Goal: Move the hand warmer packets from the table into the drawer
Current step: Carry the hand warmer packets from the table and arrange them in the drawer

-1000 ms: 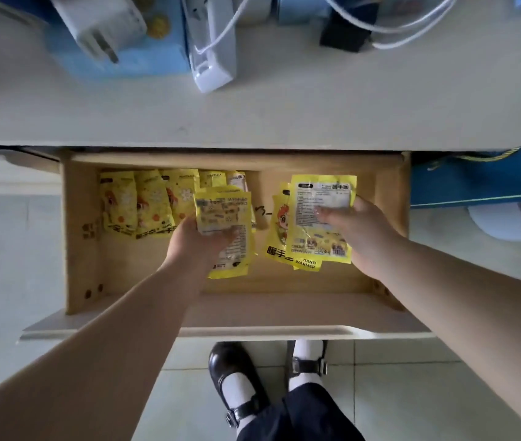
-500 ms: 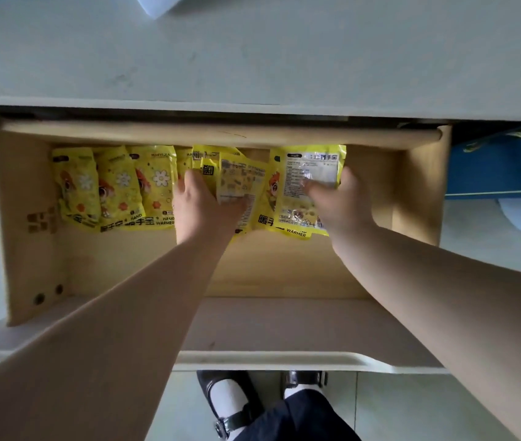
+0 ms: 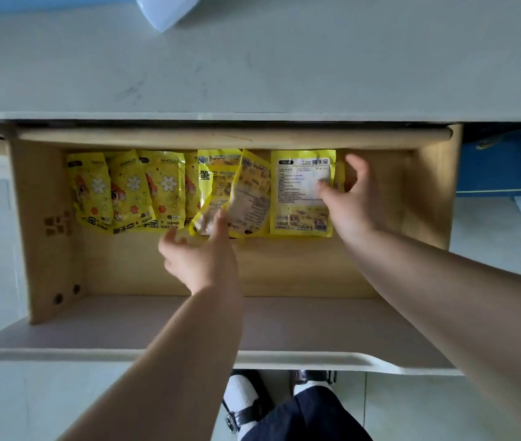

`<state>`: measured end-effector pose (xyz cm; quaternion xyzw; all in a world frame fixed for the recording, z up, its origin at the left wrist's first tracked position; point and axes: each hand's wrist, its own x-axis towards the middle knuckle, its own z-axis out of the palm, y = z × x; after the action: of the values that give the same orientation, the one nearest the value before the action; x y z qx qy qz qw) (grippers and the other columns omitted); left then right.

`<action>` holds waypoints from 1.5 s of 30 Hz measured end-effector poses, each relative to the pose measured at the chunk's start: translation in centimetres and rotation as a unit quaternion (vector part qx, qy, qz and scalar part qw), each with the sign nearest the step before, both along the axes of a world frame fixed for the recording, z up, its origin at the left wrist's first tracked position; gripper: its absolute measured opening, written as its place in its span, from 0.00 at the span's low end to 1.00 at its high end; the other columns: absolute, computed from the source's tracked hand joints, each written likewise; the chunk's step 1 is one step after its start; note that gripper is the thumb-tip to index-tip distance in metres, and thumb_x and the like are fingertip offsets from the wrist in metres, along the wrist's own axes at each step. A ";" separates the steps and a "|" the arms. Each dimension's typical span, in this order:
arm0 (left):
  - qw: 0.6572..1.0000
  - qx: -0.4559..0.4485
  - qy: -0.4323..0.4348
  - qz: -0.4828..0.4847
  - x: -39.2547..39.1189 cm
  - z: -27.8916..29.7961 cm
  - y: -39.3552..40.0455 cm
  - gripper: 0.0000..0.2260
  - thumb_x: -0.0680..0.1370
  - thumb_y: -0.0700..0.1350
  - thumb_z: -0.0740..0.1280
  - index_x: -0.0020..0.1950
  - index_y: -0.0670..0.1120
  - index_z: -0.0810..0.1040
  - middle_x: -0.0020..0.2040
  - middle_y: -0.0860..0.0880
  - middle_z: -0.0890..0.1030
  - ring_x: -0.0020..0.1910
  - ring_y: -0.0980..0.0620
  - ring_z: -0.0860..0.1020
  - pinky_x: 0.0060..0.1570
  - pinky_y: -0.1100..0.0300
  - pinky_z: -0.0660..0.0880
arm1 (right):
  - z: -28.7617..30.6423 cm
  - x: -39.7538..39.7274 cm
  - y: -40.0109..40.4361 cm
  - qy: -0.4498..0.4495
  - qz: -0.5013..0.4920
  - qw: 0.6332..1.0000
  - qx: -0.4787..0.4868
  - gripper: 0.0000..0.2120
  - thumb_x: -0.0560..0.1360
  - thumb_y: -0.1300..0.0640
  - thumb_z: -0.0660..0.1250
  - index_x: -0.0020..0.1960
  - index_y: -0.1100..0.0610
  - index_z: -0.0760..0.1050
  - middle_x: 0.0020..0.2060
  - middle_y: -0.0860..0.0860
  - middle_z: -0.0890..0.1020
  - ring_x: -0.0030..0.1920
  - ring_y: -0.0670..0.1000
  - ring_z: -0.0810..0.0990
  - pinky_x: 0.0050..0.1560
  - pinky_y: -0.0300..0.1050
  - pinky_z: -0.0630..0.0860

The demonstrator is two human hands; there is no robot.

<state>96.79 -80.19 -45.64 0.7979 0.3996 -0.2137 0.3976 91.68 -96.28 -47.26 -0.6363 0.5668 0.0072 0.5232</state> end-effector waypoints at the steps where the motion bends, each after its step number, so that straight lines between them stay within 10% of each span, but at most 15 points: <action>1: 0.996 -0.038 0.050 0.056 -0.4 0.0 0.2 0.32 0.66 0.58 0.76 0.64 0.46 0.71 0.59 0.46 0.75 0.54 0.48 0.77 0.57 0.54 0.74 | 0.1 0.0 0.0 0.001 -0.019 1.000 0.014 0.30 0.73 0.56 0.70 0.72 0.52 0.62 0.55 0.45 0.72 0.54 0.47 0.74 0.50 0.38 0.69; 4: 0.961 -0.190 0.135 0.149 -1.4 0.1 0.0 0.15 0.70 0.55 0.74 0.42 0.44 0.79 0.39 0.48 0.81 0.35 0.55 0.80 0.43 0.60 0.78 | 0.4 -0.3 -0.2 0.036 -0.026 0.997 0.069 0.24 0.74 0.53 0.69 0.68 0.55 0.69 0.55 0.48 0.78 0.56 0.51 0.77 0.52 0.41 0.70; 6: 0.950 -0.226 0.137 0.166 -1.3 0.1 -0.4 0.09 0.73 0.50 0.72 0.43 0.45 0.78 0.40 0.50 0.82 0.38 0.56 0.81 0.43 0.61 0.79 | 0.7 -0.7 -0.4 0.040 -0.022 0.995 0.085 0.07 0.74 0.54 0.68 0.52 0.53 0.76 0.38 0.44 0.77 0.41 0.46 0.77 0.43 0.43 0.73; 9: 0.939 -0.262 0.141 0.174 -0.3 0.0 -1.1 0.04 0.76 0.43 0.70 0.47 0.44 0.79 0.35 0.50 0.84 0.34 0.57 0.83 0.34 0.64 0.81 | 0.8 -1.0 -0.5 0.025 -0.027 0.994 0.101 0.10 0.74 0.53 0.69 0.37 0.50 0.70 0.35 0.42 0.76 0.35 0.42 0.74 0.33 0.38 0.68; 15: 0.969 -0.193 0.121 0.095 -0.3 -0.3 -0.2 0.06 0.73 0.47 0.72 0.39 0.48 0.78 0.32 0.51 0.74 0.29 0.56 0.71 0.37 0.61 0.72 | 0.7 -0.8 -0.4 0.022 -0.054 0.996 0.066 0.07 0.76 0.53 0.65 0.41 0.55 0.74 0.37 0.49 0.78 0.38 0.49 0.74 0.37 0.43 0.65; 23: 0.981 -0.173 0.042 0.072 0.4 -0.7 1.1 0.14 0.72 0.50 0.72 0.54 0.46 0.78 0.41 0.51 0.78 0.39 0.57 0.76 0.44 0.62 0.76 | 0.7 -0.6 -0.6 0.055 -0.130 0.990 0.021 0.04 0.77 0.53 0.65 0.47 0.53 0.75 0.31 0.44 0.73 0.30 0.42 0.68 0.23 0.30 0.62; 27: 0.972 -0.175 0.127 0.094 -1.1 0.3 0.1 0.14 0.73 0.54 0.71 0.38 0.44 0.75 0.35 0.48 0.74 0.32 0.54 0.73 0.42 0.56 0.74 | 0.7 -0.6 -0.8 0.072 -0.140 0.987 -0.015 0.10 0.75 0.53 0.67 0.54 0.56 0.78 0.36 0.45 0.76 0.32 0.42 0.71 0.29 0.34 0.65; 36: 0.926 -0.288 0.228 0.083 -2.1 0.5 -4.5 0.14 0.75 0.59 0.65 0.51 0.49 0.73 0.57 0.46 0.78 0.48 0.53 0.80 0.51 0.54 0.75 | 1.2 -1.0 -0.4 0.082 -0.146 0.986 -0.017 0.21 0.76 0.52 0.66 0.67 0.55 0.69 0.62 0.50 0.77 0.58 0.49 0.76 0.48 0.36 0.68; 39: 0.920 -0.301 0.235 0.084 -1.8 0.3 -5.2 0.23 0.75 0.58 0.66 0.65 0.49 0.70 0.63 0.45 0.75 0.46 0.52 0.81 0.47 0.53 0.77 | 1.6 -2.1 0.3 0.086 -0.191 0.978 -0.001 0.18 0.75 0.55 0.65 0.64 0.53 0.70 0.50 0.50 0.78 0.48 0.50 0.76 0.47 0.40 0.68; 45: 0.952 -0.201 0.232 0.015 -1.4 0.3 -2.7 0.14 0.73 0.60 0.67 0.43 0.50 0.77 0.46 0.49 0.80 0.50 0.53 0.79 0.49 0.55 0.77 | 1.9 -4.1 4.4 0.043 -0.267 0.947 0.172 0.12 0.72 0.63 0.59 0.31 0.52 0.65 0.26 0.48 0.64 0.29 0.49 0.60 0.30 0.44 0.54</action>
<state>95.37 -82.89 -45.33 0.6238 0.4417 -0.4625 0.4493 87.56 -91.83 -45.33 -0.3609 0.7278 -0.0078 0.5830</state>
